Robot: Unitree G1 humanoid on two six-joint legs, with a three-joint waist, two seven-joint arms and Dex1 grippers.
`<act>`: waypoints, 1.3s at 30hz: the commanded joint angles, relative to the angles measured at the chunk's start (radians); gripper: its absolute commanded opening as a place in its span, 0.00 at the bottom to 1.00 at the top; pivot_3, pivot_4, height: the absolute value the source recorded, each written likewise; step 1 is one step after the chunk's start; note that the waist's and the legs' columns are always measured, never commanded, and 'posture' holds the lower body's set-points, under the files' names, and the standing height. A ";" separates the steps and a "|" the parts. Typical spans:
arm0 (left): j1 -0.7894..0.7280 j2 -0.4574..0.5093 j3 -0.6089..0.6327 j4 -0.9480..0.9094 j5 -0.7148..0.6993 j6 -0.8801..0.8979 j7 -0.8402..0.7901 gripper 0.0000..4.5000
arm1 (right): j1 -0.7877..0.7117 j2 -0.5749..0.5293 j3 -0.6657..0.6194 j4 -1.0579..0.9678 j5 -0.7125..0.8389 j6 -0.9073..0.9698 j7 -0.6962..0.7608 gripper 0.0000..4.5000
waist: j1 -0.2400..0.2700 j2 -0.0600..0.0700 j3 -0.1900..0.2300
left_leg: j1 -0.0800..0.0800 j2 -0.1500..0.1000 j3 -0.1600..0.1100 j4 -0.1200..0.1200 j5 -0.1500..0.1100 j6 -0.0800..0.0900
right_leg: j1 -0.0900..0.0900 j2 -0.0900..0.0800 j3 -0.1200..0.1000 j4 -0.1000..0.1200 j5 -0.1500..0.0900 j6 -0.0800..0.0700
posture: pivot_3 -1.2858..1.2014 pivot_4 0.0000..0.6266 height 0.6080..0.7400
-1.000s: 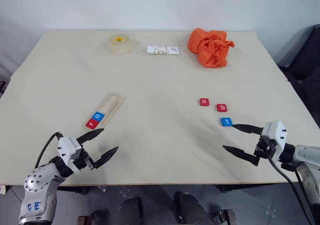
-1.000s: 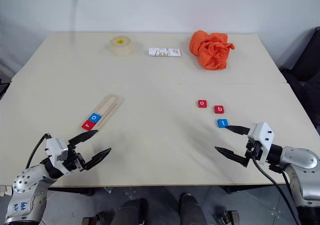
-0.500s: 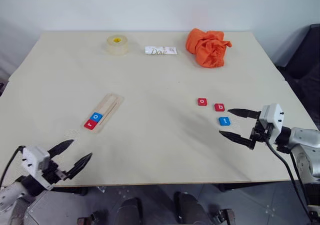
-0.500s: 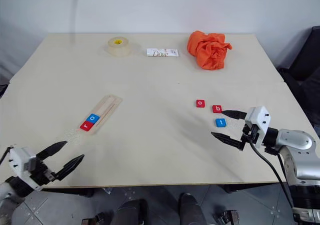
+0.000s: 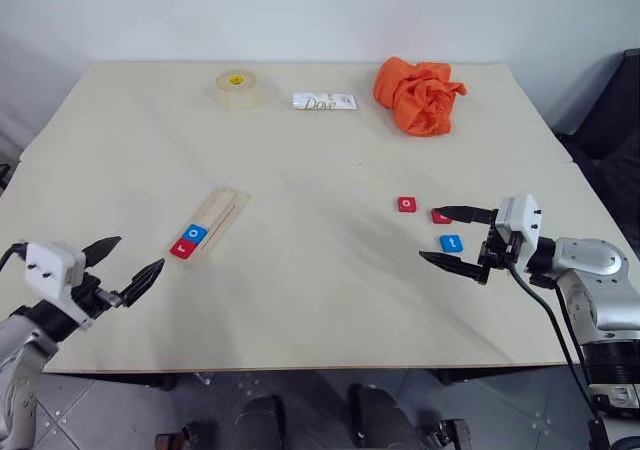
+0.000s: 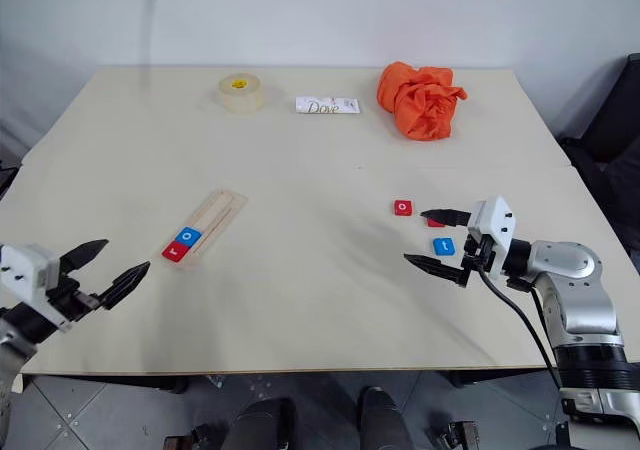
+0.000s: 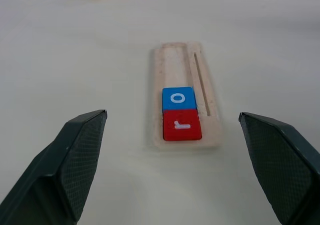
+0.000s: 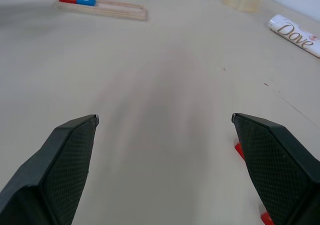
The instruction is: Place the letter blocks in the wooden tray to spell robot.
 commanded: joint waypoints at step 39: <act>-0.287 -0.024 -0.252 0.202 0.180 0.268 0.052 1.00 | 0.071 0.001 -0.033 -0.044 -0.002 -0.052 -0.047 0.99 | 0.001 0.000 0.000 | 0.004 0.001 0.002 0.001 0.000 -0.001 | 0.001 0.002 0.001 0.005 0.000 0.001 | 0.52 0.24 1.00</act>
